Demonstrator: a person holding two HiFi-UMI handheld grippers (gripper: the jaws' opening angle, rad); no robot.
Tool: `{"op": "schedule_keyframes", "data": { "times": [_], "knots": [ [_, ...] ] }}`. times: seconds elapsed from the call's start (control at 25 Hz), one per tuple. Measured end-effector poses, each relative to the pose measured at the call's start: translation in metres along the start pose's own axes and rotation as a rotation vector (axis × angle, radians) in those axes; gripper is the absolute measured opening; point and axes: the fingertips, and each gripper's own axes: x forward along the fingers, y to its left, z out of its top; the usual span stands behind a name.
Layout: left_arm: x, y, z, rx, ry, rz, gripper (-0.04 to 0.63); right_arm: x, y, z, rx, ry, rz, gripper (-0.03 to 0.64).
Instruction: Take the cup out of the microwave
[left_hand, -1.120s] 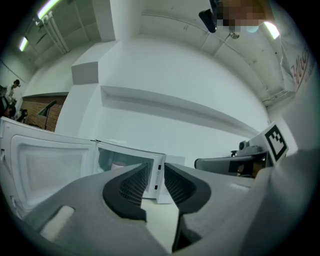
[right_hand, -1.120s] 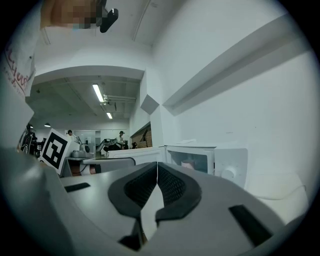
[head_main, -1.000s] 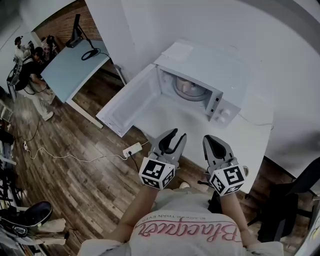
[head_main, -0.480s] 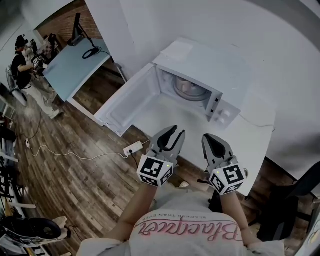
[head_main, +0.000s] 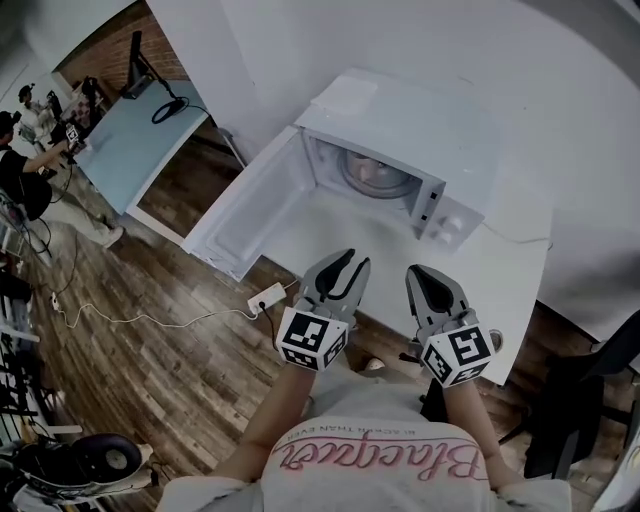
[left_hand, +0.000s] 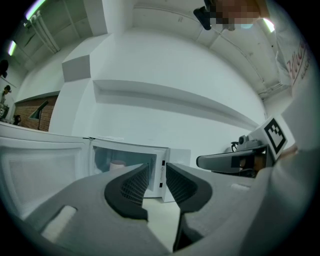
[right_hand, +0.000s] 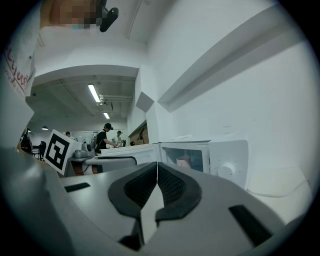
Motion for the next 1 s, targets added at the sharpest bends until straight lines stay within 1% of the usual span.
{"op": "schedule_keyframes", "data": {
  "times": [0.24,0.52,0.64,0.68,0.76,0.8,1.0],
  "knots": [
    [0.016,0.025,0.002,0.000,0.009,-0.062,0.113,0.024,-0.004,0.007,0.006,-0.012,-0.067,0.012],
    [0.035,0.063,0.007,0.012,0.022,-0.143,0.106,0.062,-0.005,0.015,0.015,-0.035,-0.151,0.012],
    [0.041,0.080,0.008,0.012,0.024,-0.167,0.103,0.077,-0.003,0.016,0.015,-0.032,-0.179,0.013],
    [0.042,0.086,0.009,0.011,0.024,-0.171,0.094,0.082,-0.002,0.016,0.014,-0.030,-0.187,0.014],
    [0.046,0.097,0.009,0.007,0.023,-0.178,0.028,0.091,-0.002,0.016,0.013,-0.028,-0.205,0.014],
    [0.049,0.102,0.009,0.005,0.023,-0.184,0.014,0.096,-0.002,0.016,0.012,-0.025,-0.215,0.013],
    [0.062,0.118,0.003,0.003,0.038,-0.239,0.006,0.114,-0.005,0.012,0.008,-0.012,-0.270,0.014]
  ]
}}
